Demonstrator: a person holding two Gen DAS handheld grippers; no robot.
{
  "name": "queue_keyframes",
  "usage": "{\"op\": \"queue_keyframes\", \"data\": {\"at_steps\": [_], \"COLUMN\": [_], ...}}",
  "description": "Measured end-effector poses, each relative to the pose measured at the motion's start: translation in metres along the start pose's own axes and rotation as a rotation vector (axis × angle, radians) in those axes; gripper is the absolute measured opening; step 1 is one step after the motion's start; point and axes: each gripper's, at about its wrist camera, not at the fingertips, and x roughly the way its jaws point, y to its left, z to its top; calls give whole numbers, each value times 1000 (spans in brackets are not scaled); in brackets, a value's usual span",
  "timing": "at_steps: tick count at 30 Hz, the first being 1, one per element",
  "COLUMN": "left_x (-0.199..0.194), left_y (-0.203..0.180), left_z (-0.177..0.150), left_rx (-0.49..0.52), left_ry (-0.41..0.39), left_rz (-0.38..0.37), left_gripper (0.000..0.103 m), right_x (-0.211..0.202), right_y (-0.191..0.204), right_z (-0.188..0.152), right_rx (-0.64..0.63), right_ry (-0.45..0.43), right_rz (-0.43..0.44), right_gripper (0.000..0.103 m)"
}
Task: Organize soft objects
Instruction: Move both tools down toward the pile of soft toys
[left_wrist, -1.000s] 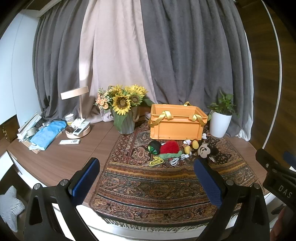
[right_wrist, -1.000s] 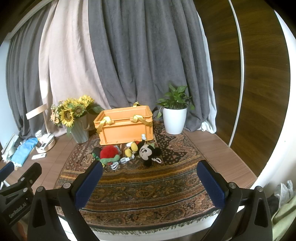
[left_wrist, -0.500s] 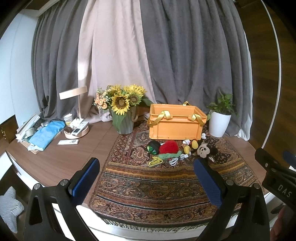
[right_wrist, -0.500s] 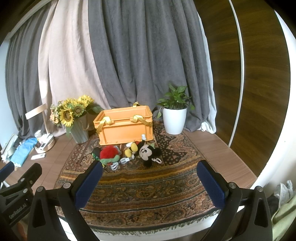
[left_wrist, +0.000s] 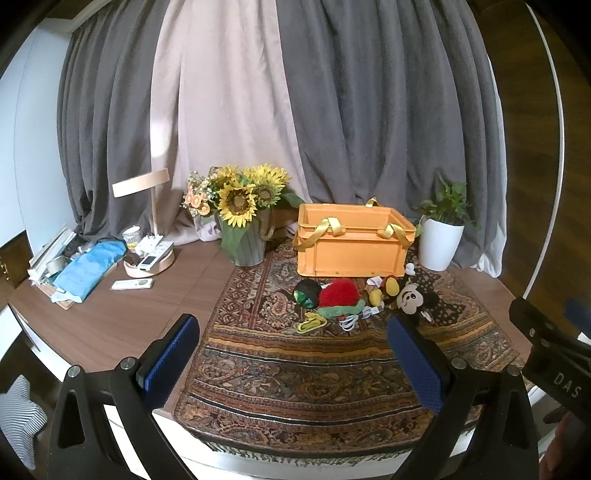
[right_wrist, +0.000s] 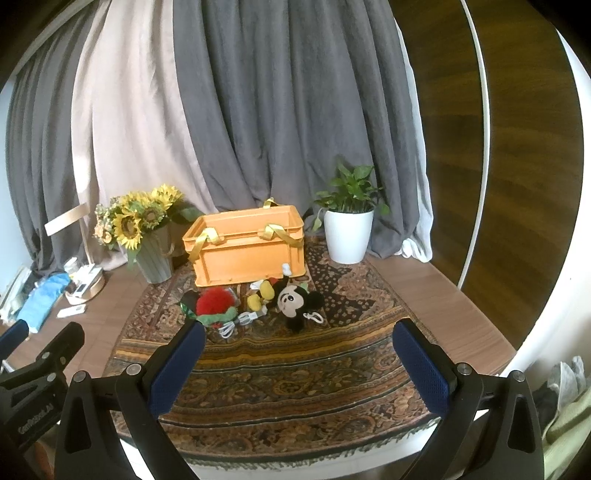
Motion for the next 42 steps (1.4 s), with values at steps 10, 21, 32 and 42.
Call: {"op": "queue_keyframes", "data": {"at_steps": [10,21,32,42], "left_x": [47,105,161,206], "left_y": [-32,-73,-78,-76], "left_z": [11,17,25,17], "left_rx": [-14,-62,20,71], "left_ry": [23,77,119,173], "left_rz": [14,108,62,-11], "left_gripper": [103,103,101,90], "right_x": [51,147,216,250], "right_y": [-9,-30,-20,8], "right_z": [13,45,40,29], "right_rx": [-33,-140,-157,-298], "right_ry": [44,107,216,259], "right_rz": [33,182,178,126], "right_gripper": [102,102,98,96]}}
